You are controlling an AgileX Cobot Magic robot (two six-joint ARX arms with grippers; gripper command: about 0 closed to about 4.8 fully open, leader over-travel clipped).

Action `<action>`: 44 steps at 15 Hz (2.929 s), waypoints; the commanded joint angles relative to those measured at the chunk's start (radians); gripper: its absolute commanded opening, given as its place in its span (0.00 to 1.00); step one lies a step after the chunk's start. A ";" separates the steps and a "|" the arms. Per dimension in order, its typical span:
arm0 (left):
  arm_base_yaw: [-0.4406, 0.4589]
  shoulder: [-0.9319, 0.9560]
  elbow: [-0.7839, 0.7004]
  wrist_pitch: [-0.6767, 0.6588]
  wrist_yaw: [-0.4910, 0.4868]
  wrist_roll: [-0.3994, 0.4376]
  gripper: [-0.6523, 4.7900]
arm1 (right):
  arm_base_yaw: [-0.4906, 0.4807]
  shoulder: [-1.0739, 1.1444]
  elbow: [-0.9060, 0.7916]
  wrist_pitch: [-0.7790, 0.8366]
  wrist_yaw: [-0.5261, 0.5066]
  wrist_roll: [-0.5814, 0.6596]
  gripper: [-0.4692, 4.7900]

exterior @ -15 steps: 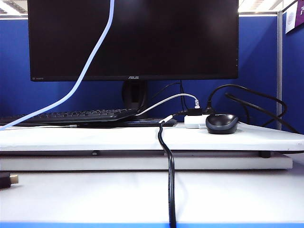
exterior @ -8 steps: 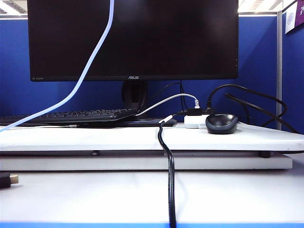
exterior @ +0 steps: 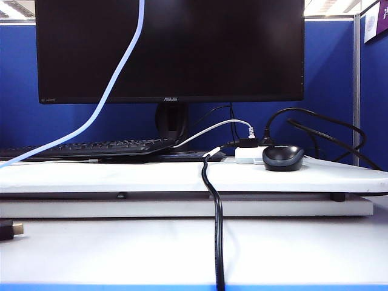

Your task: Pick up the Type-C charging cable and the charging base, insert one end of the Type-C charger into the corresponding slot on the base, and finally place the plugged-in charger back on the table.

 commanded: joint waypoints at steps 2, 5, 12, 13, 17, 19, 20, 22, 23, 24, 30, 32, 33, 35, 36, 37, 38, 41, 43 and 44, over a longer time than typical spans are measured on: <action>0.000 -0.004 0.003 0.012 -0.002 -0.005 0.11 | 0.001 -0.005 0.008 0.072 -0.010 0.006 0.09; 0.000 -0.004 0.003 0.011 -0.002 -0.005 0.11 | 0.001 -0.004 0.008 0.071 -0.021 0.005 0.09; 0.000 -0.004 0.003 -0.040 -0.023 -0.005 0.11 | 0.006 0.005 0.008 0.064 -0.039 -0.055 0.09; 0.000 -0.004 0.003 -0.047 -0.026 -0.005 0.11 | 0.006 0.005 0.008 0.064 -0.039 -0.061 0.09; 0.000 -0.004 0.003 -0.051 -0.023 -0.005 0.11 | 0.006 0.005 0.008 0.040 -0.145 -0.069 0.09; 0.000 -0.004 0.003 -0.057 -0.025 -0.005 0.11 | 0.008 0.005 0.008 0.034 -0.089 -0.077 0.09; 0.000 -0.004 0.003 -0.058 -0.023 -0.005 0.11 | 0.008 0.003 0.008 0.014 -0.155 -0.067 0.09; 0.000 -0.004 0.003 -0.059 -0.021 -0.005 0.11 | 0.008 0.003 0.008 -0.033 -0.213 -0.066 0.09; 0.000 -0.004 0.003 -0.060 -0.020 -0.005 0.11 | 0.008 0.003 0.008 -0.038 -0.223 -0.068 0.09; 0.000 -0.004 0.003 -0.071 -0.020 -0.003 0.11 | 0.008 0.003 0.008 -0.037 -0.220 -0.069 0.09; 0.000 -0.004 0.003 -0.078 -0.053 0.002 0.11 | 0.012 0.003 0.008 -0.040 -0.116 -0.074 0.09; 0.000 -0.004 0.003 -0.078 -0.078 0.006 0.11 | 0.041 0.003 0.008 -0.041 -0.043 -0.080 0.09; 0.000 -0.004 0.003 -0.080 -0.079 0.014 0.11 | 0.050 0.004 0.008 -0.042 -0.028 -0.081 0.09; 0.000 -0.004 0.002 -0.126 -0.086 0.047 0.11 | 0.072 0.004 0.008 -0.053 -0.031 -0.101 0.09; 0.000 -0.004 0.002 -0.140 -0.087 0.057 0.11 | 0.072 0.004 0.008 -0.072 -0.032 -0.107 0.09; 0.000 -0.004 0.002 -0.139 -0.088 0.057 0.11 | 0.072 0.004 0.008 -0.079 -0.032 -0.108 0.09; 0.000 -0.004 0.002 -0.139 -0.090 0.057 0.11 | 0.072 0.004 0.008 -0.101 -0.035 -0.122 0.09; 0.000 -0.004 0.002 -0.151 -0.089 0.080 0.11 | 0.072 0.004 0.008 -0.123 -0.082 -0.122 0.09; 0.000 -0.004 0.002 -0.157 -0.091 0.084 0.11 | 0.072 0.004 0.008 -0.124 -0.090 -0.121 0.09; 0.000 -0.003 0.002 -0.157 -0.093 0.084 0.11 | 0.072 0.004 0.008 -0.125 -0.090 -0.121 0.09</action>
